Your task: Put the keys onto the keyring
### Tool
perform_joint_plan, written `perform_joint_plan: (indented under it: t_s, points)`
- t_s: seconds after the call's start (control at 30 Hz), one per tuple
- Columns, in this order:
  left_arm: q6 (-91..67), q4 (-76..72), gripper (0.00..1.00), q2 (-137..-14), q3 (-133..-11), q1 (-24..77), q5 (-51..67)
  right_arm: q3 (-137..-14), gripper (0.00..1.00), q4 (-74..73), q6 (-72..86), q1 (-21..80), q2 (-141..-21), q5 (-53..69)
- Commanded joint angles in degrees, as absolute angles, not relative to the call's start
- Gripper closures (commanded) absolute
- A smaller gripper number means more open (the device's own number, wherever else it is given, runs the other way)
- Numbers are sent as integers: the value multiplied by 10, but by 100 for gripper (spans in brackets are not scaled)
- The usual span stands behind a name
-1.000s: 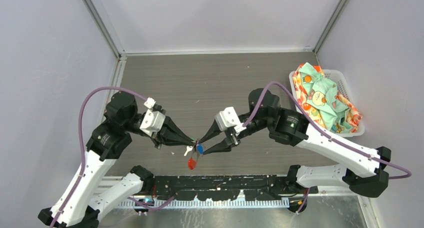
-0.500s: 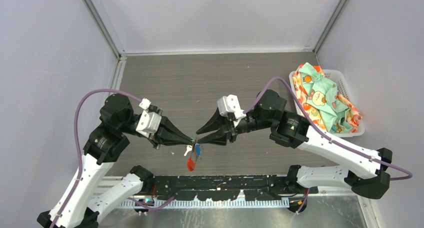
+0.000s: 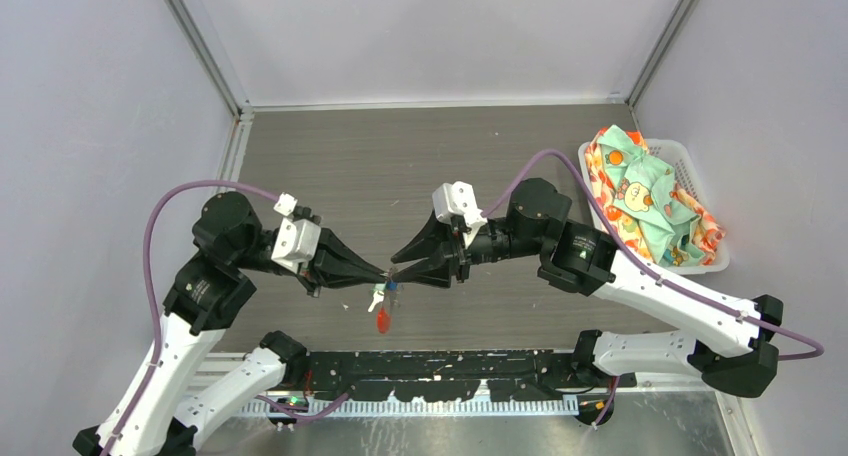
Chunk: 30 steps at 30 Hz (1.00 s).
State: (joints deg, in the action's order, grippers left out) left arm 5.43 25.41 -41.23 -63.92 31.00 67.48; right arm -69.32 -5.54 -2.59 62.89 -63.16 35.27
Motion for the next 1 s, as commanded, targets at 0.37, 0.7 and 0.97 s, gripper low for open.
perform_joint_plan:
  t_s: [0.37, 0.7, 0.97]
  points:
    - [48, 212, 100, -407, -632, 309, 642, -710, 59, -22, -18, 632, -611, 336]
    - [48, 212, 100, -405, -631, 309, 637, -724, 72, -29, -12, 633, -625, 382]
    - [53, 212, 100, -402, -629, 309, 636, -731, 76, -32, -8, 633, -638, 368]
